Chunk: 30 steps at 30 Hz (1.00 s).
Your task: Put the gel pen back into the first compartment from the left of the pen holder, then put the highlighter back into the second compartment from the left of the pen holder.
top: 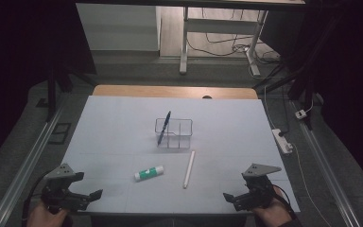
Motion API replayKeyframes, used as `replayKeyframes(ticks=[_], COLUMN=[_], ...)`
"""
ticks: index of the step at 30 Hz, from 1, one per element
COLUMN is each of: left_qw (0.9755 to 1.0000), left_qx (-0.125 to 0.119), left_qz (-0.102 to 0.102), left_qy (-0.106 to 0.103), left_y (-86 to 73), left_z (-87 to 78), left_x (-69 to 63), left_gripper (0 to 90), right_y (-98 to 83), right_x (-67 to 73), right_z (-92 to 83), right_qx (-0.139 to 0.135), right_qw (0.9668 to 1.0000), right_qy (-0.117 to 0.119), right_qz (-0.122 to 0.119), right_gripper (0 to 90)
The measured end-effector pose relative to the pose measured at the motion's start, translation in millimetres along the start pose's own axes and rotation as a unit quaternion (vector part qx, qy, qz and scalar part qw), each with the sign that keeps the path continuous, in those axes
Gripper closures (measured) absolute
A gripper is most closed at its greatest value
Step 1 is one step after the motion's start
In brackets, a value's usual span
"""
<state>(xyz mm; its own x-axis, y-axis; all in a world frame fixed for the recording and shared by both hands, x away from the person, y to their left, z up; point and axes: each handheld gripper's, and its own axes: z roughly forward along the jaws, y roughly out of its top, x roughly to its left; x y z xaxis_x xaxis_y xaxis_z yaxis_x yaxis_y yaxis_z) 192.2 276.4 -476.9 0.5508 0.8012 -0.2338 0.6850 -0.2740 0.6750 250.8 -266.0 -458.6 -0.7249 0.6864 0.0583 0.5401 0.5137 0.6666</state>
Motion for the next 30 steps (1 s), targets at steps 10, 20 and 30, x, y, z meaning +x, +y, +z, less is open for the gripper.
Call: replayKeyframes(ticks=[10,20,30], left_qw=[1.0000,1.0000,1.0000], left_qx=[0.003,0.003,0.005], left_qz=[-0.003,-0.004,-0.003], left_qy=[-0.001,-0.005,-0.004], left_y=[0.1,0.1,0.2], left_z=[0.6,0.8,1.1], left_x=[0.8,1.6,1.5], left_gripper=[0.0,0.0,0.0], right_y=[1.4,13.7,34.2], right_x=[4.3,13.5,30.9], right_z=[-1.0,6.4,33.2], right_qx=[-0.001,-0.022,-0.008], right_qw=[0.9999,0.9992,0.9976], right_qy=[-0.001,0.018,0.052], right_qz=[-0.012,-0.028,-0.045], right_gripper=[0.0,0.0,0.0])
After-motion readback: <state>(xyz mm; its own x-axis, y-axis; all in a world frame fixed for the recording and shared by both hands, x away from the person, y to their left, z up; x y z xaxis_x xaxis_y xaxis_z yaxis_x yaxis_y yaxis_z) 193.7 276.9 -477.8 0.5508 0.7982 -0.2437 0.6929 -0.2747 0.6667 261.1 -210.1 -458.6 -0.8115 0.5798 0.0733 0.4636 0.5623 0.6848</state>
